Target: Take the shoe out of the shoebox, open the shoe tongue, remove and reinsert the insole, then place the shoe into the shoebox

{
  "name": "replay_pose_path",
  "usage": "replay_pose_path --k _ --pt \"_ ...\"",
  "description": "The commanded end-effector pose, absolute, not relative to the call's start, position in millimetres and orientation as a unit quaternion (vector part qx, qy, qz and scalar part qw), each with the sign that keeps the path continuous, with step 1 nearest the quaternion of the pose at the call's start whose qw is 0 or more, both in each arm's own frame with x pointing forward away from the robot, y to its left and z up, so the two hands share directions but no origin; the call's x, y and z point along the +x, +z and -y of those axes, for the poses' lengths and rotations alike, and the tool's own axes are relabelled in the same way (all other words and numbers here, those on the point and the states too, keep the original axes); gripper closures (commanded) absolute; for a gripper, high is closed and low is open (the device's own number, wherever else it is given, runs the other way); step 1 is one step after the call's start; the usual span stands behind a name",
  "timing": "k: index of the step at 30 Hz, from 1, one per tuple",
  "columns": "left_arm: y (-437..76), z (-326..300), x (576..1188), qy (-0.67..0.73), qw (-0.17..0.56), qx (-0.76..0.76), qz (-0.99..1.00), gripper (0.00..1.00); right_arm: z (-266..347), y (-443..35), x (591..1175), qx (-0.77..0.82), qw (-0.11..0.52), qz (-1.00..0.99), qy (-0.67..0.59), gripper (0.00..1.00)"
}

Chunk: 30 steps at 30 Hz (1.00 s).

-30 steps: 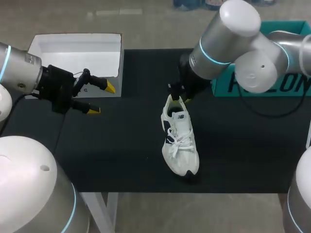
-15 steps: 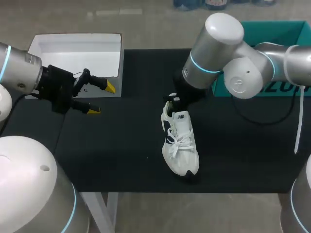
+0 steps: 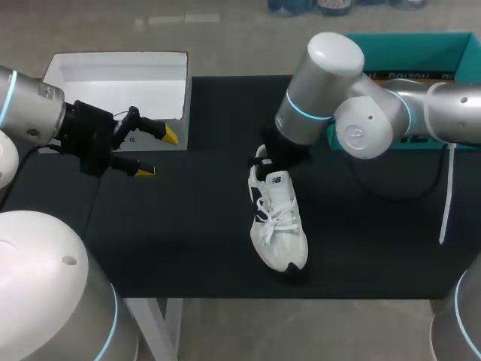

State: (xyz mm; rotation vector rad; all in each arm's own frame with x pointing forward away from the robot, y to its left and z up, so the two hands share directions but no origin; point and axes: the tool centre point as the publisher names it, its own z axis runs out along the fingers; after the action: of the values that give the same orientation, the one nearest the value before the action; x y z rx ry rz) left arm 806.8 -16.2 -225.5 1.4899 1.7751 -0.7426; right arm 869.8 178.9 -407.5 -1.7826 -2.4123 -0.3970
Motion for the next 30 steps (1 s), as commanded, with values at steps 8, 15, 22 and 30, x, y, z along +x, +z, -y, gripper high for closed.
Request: replay_pose_path --k 8,15,22,30 --pt "-225.0 16.1 806.4 -0.285 0.346 0.575 -0.685 0.00 -184.0 -377.3 855.2 -0.579 0.035 0.803 -0.137 1.00" --pt "-225.0 16.1 806.4 -0.285 0.346 0.575 -0.685 0.00 -182.3 -385.9 853.6 -0.581 0.034 0.804 -0.124 1.00" --pt "-225.0 16.1 806.4 -0.285 0.346 0.575 -0.685 0.00 -180.4 -401.5 857.7 -0.588 0.039 0.800 -0.112 1.00" --pt "-225.0 16.1 806.4 -0.285 0.346 0.575 -0.685 0.00 -172.7 -380.9 856.1 -0.597 0.028 0.795 -0.105 1.00"
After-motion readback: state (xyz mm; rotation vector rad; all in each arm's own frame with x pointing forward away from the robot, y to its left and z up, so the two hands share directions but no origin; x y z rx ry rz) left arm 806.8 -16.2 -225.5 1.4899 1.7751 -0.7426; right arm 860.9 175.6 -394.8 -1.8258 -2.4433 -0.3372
